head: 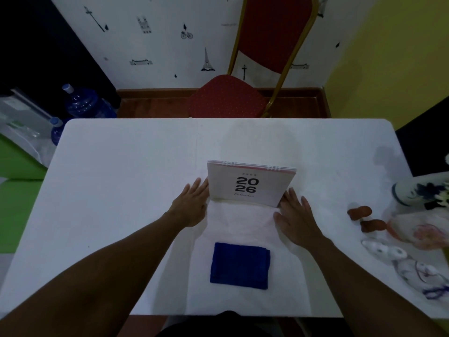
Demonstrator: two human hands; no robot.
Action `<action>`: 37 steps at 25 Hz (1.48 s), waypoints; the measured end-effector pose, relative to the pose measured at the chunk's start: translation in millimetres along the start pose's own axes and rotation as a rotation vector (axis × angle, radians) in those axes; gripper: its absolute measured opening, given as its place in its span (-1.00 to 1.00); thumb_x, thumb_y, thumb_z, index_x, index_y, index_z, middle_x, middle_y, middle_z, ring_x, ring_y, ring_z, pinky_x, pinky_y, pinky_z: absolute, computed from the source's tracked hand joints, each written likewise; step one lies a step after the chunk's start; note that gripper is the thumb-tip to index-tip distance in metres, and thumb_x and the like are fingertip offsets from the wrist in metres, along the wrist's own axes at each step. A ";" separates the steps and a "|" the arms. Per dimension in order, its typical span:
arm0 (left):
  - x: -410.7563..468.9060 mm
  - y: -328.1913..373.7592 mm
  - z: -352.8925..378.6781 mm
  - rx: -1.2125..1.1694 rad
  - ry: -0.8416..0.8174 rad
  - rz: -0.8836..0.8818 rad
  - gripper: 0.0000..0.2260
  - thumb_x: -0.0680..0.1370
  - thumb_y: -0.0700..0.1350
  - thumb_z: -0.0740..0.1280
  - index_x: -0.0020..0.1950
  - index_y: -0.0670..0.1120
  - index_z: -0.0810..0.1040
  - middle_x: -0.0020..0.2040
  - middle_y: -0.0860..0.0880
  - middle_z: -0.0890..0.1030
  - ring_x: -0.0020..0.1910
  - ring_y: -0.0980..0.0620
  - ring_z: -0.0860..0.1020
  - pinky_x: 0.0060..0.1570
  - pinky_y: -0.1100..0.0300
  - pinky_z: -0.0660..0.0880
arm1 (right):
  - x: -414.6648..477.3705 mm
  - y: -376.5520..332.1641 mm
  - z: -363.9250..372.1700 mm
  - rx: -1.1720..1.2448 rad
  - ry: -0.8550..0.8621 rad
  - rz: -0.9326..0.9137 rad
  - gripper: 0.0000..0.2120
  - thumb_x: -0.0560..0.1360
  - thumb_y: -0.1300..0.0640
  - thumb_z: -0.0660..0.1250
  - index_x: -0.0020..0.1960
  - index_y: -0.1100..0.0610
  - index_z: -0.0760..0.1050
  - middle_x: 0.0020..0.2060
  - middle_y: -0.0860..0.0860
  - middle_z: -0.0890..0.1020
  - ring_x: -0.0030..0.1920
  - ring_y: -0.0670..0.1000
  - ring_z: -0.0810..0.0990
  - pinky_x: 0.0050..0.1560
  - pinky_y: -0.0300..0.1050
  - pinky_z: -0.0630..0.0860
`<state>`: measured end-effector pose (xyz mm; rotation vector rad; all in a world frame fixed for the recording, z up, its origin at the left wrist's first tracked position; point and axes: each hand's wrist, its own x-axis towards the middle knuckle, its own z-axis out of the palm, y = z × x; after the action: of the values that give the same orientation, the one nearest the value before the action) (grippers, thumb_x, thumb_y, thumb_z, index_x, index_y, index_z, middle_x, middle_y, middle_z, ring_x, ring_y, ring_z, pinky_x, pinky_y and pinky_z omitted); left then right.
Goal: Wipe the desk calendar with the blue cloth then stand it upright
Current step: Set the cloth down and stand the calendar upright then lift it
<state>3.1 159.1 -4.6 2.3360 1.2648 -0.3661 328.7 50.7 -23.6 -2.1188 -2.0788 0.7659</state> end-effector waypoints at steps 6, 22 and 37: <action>4.0 -2.2 0.4 0.131 -0.020 0.000 -0.43 0.68 -0.01 0.01 0.63 0.01 -0.20 0.65 -0.05 -0.14 0.61 -0.13 -0.19 0.56 -0.19 -0.03 | -0.8 -0.2 0.6 -0.093 0.020 0.019 -0.51 0.70 0.07 0.03 0.62 0.10 0.19 0.65 0.04 0.13 0.65 0.14 0.05 0.61 0.26 0.02; -10.9 -1.5 9.3 0.034 -0.050 -0.070 -0.37 0.68 -0.04 0.07 0.62 -0.11 -0.23 0.63 -0.11 -0.22 0.60 -0.11 -0.19 0.57 -0.12 -0.04 | -14.2 -9.5 9.6 -0.033 -0.019 0.113 -0.39 0.70 -0.05 0.04 0.68 0.04 -0.09 0.67 0.03 -0.08 0.65 0.16 -0.13 0.61 0.22 -0.18; -26.4 69.2 -37.6 -0.947 0.399 -0.030 -0.27 0.47 -0.10 0.36 0.54 0.32 0.13 0.31 0.36 0.47 0.25 0.32 0.47 -0.01 0.33 0.60 | -12.5 -71.0 -46.6 0.881 0.316 0.316 -0.27 0.46 0.24 0.32 0.52 -0.22 0.21 0.20 -0.17 0.54 0.22 -0.04 0.51 0.13 -0.17 0.52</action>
<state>47.4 126.5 57.6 1.5862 1.2513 0.6086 282.6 57.7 48.4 -1.8615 -0.9667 1.0352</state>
